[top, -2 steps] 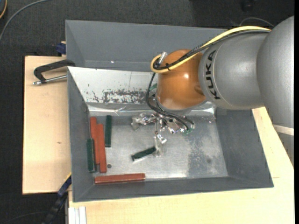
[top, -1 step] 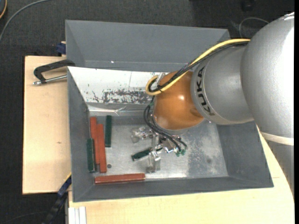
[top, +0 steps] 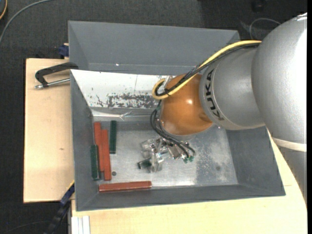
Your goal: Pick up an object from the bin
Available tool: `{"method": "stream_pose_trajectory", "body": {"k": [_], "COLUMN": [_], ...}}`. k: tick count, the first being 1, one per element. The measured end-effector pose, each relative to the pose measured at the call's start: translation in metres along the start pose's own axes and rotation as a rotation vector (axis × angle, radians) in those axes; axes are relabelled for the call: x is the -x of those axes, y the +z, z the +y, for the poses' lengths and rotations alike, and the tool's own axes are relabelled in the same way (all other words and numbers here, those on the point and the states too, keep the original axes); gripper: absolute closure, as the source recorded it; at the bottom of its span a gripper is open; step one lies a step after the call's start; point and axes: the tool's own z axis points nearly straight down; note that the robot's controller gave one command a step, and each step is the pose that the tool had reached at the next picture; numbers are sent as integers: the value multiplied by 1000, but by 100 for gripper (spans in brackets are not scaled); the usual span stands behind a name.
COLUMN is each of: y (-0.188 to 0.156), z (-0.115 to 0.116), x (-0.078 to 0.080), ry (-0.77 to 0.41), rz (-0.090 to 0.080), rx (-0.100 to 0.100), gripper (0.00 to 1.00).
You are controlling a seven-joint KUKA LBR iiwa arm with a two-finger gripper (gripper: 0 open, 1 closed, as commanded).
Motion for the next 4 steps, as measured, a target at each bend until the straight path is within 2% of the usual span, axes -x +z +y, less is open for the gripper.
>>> {"method": "stream_pose_trajectory", "body": {"k": [1,2,3,4], "y": [-196,-192,-48,3], "z": [26,26,23,43], "x": [5,3,26,17], "ry": [-33,-33,-369,-393], "rz": [-16,-7,3,3], "rx": [-2,-1,1,3], "gripper": [100,0,0,0]}}
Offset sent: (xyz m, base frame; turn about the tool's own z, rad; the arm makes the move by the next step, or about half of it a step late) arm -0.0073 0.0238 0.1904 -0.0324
